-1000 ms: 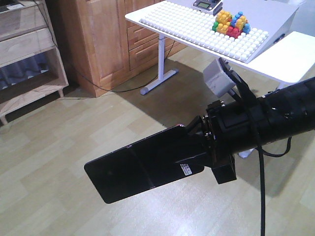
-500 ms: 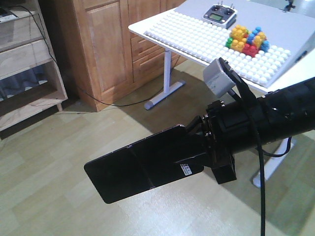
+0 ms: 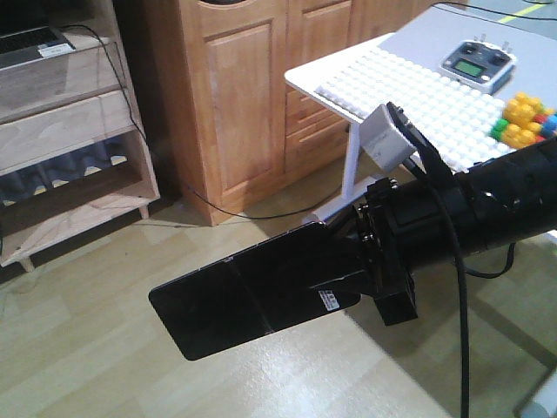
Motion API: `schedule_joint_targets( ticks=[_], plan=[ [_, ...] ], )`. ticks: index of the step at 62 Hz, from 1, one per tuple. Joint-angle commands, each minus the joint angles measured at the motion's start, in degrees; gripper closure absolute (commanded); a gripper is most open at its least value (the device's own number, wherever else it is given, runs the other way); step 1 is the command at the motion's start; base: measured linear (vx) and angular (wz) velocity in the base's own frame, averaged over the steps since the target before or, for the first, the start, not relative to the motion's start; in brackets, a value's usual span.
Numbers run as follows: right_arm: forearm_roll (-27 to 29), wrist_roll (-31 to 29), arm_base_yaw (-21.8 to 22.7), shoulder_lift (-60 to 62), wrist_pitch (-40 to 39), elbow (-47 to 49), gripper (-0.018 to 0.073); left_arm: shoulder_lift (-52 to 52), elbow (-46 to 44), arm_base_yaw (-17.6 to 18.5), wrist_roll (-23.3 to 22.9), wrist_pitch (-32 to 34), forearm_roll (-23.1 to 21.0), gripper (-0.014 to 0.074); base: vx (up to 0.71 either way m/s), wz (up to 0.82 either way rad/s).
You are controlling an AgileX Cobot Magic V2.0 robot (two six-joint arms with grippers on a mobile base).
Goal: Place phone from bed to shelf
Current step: 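Turn the base past the white pegboard desk toward the wooden shelf, then approach the shelf with the laptop, phone held in the right gripper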
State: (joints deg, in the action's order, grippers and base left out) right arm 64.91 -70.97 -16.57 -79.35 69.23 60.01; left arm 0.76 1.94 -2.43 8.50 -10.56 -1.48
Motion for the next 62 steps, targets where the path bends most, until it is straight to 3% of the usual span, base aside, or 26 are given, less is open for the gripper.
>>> schedule_joint_targets(
  ticks=[1,62],
  plan=[
    [4.95,-0.43,0.10,2.03,4.53,1.44,0.0561,0.77,-1.22,0.20,-0.33,4.15,-0.52,0.0595,0.41,0.24],
    [4.95,-0.43,0.10,2.03,4.53,1.44,0.0561,0.77,-1.22,0.20,-0.33,4.15,-0.52,0.0595,0.38,0.28]
  ],
)
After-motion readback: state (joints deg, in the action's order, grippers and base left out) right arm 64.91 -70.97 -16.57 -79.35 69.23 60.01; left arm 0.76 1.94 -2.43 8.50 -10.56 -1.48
